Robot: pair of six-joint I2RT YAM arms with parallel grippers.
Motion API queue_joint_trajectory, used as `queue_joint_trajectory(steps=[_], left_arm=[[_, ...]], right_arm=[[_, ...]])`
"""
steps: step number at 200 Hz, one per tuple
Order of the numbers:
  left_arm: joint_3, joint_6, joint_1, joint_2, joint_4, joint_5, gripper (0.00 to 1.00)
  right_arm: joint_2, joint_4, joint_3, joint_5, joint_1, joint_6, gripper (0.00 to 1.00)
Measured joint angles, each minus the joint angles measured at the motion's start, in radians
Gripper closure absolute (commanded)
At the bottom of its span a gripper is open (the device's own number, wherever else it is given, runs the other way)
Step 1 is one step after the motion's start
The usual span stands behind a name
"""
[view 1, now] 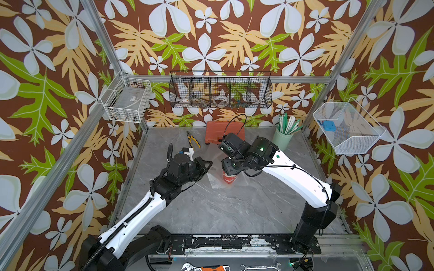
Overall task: Pack milk tea into plastic carrier bags
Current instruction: Place the milk tea cup in the plastic carrier bag.
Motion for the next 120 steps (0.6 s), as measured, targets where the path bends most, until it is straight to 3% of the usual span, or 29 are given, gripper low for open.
queue_joint_trajectory(steps=[39,120], left_arm=[[-0.040,-0.013,0.000,-0.008,0.021,0.002,1.00],[-0.089,-0.021,0.000,-0.042,0.021,-0.011,1.00]], right_arm=[[0.043,-0.035,0.042,0.014,0.005,-0.021,0.49],[0.025,0.185,-0.234,-0.087,0.005,-0.013,0.49]])
